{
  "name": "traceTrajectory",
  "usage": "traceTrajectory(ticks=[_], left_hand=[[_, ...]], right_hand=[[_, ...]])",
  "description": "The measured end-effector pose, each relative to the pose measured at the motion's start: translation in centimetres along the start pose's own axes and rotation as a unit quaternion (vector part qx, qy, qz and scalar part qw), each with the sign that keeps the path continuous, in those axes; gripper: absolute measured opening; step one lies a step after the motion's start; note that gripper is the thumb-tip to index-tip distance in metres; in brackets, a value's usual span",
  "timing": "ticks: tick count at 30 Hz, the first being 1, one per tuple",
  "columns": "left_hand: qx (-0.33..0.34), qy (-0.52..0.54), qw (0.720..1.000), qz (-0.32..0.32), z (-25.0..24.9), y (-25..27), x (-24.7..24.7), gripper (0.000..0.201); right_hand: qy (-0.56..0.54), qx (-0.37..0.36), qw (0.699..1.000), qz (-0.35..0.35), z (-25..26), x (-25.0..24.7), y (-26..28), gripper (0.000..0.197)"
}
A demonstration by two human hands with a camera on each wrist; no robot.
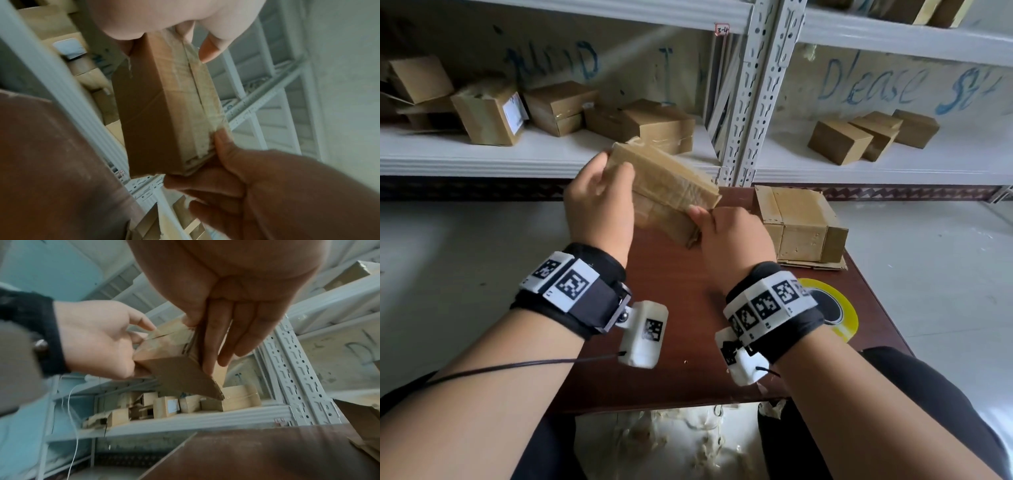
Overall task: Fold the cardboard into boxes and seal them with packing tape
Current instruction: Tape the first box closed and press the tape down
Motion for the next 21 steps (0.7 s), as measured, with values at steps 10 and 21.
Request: traceTrajectory(ticks=[10, 21], left_hand=[[0.061, -0.049, 0.994, 0.074, -0.7, 1.7, 1.2, 0.036], [0.149, -0.238, 0.955, 0.097, 0.3, 1.0, 1.0, 0.079]], right_hand=[[-0.048, 0.107, 0.993, -0.013, -2.2, -1.2, -1.0, 0.069], [-0.019, 0.081, 0.996, -0.016, -2.6, -0.1, -1.0, 0.081]])
Point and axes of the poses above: each hand's wrist, its own y-axis away from the middle knuckle, its own x-axis out of the palm, z = x × y, the point moved 6 cm from there along -y, towards the middle knuckle, and after that the axes turned 1 degree about z, right-handed, at the moved point
